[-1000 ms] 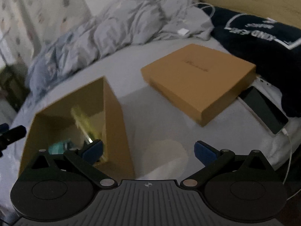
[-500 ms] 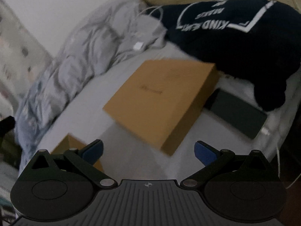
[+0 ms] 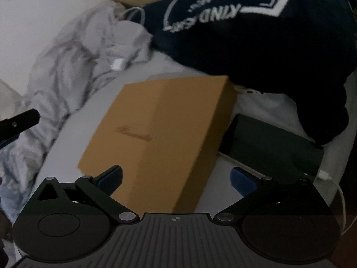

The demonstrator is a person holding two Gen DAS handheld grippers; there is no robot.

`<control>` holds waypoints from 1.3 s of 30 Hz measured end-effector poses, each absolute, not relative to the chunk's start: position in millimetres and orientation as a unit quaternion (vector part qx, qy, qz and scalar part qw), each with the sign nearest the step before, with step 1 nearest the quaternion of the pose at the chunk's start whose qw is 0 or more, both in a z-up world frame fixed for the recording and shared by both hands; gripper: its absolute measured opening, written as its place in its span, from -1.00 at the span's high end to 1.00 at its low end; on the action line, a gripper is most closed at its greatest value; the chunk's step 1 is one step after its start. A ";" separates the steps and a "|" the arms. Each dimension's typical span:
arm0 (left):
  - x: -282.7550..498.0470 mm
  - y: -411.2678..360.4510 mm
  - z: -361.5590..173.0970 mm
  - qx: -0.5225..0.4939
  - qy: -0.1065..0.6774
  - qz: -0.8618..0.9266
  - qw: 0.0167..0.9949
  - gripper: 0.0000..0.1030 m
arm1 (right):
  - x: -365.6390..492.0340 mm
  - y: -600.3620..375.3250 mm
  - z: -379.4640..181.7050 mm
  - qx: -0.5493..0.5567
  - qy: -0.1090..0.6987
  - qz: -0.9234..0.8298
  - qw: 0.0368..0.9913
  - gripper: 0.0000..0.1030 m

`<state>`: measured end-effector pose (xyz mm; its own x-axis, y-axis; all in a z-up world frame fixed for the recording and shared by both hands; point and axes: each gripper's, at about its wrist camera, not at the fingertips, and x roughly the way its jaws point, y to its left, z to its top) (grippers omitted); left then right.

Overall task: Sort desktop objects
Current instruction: 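Move both tools over the orange lid lying beside the black phone, then grasp the orange lid's edges with both grippers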

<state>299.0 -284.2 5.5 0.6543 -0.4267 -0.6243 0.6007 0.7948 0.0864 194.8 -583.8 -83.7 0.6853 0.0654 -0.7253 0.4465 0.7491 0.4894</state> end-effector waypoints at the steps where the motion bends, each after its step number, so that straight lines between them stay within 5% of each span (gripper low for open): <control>1: 304.8 -286.5 -1.2 0.146 0.306 -0.287 0.896 -1.00 | 199.3 -583.0 -87.4 0.329 0.381 -0.120 0.856 -1.00; 22: 405.8 -285.9 -108.3 0.177 0.360 -0.270 0.875 -1.00 | 223.1 -544.6 -144.1 0.323 0.339 -0.207 0.859 -1.00; 39: 446.7 -283.9 -123.7 0.081 0.409 -0.352 0.838 -1.00 | 242.4 -530.8 -151.4 0.314 0.336 -0.201 0.865 -1.00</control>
